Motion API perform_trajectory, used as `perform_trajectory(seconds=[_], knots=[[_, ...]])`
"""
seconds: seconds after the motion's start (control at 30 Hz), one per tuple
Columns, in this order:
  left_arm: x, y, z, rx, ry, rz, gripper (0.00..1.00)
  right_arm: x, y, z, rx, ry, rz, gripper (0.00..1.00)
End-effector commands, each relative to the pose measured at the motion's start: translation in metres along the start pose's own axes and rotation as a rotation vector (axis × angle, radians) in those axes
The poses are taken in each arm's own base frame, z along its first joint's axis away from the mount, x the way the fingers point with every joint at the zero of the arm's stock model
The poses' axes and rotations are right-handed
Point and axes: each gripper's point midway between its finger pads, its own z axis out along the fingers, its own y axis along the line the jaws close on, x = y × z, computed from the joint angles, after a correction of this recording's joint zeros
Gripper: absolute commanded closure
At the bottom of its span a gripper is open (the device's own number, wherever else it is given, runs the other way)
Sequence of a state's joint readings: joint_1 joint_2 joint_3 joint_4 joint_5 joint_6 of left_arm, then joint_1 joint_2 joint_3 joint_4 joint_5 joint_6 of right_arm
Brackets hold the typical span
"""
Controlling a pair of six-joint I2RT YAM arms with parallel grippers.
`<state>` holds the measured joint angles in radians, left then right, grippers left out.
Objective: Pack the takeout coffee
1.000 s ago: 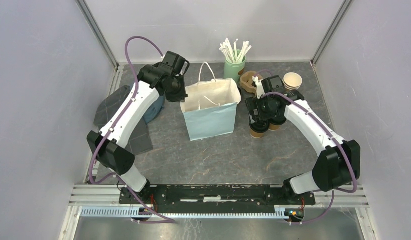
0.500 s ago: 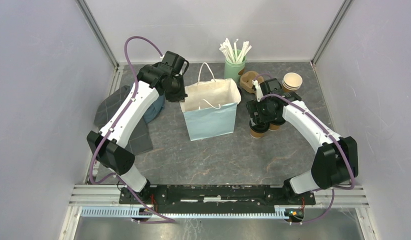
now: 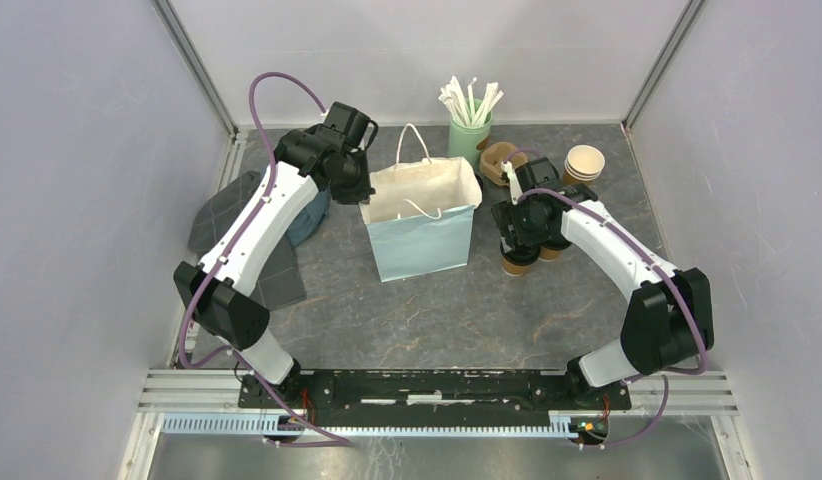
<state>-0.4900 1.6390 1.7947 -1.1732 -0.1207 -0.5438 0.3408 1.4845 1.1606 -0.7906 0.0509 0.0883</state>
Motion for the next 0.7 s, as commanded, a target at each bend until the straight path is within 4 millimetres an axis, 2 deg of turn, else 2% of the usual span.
perform_trajectory(seconds=[0.0, 0.07, 0.13, 0.27, 0.33, 0.43, 0.53, 0.67], knots=[[-0.011, -0.003, -0.015, 0.037, -0.050, 0.034, 0.85, -0.011, -0.003, -0.001, 0.022, -0.035, -0.008, 0.17], [-0.012, -0.004, -0.015, 0.038, -0.050, 0.033, 0.85, -0.010, -0.002, 0.000, 0.021, -0.031, -0.010, 0.19], [-0.012, -0.004, -0.015, 0.039, -0.052, 0.032, 0.82, -0.012, -0.001, -0.001, 0.016, -0.035, -0.010, 0.28], [-0.012, -0.004, -0.016, 0.038, -0.053, 0.027, 0.67, -0.017, 0.000, -0.008, 0.007, -0.055, -0.013, 0.41], [-0.011, -0.003, -0.014, 0.033, -0.047, 0.026, 0.64, -0.023, 0.001, -0.016, -0.003, -0.078, -0.015, 0.48], [-0.010, -0.004, -0.011, 0.033, -0.036, 0.026, 0.62, -0.036, 0.003, -0.039, -0.017, -0.141, -0.019, 0.57], [-0.013, -0.006, -0.008, 0.036, -0.037, 0.025, 0.62, -0.052, 0.001, -0.073, -0.021, -0.261, -0.024, 0.68], [-0.020, -0.008, -0.004, 0.031, -0.059, 0.035, 0.66, -0.072, -0.015, -0.129, 0.054, -0.467, -0.010, 0.71]])
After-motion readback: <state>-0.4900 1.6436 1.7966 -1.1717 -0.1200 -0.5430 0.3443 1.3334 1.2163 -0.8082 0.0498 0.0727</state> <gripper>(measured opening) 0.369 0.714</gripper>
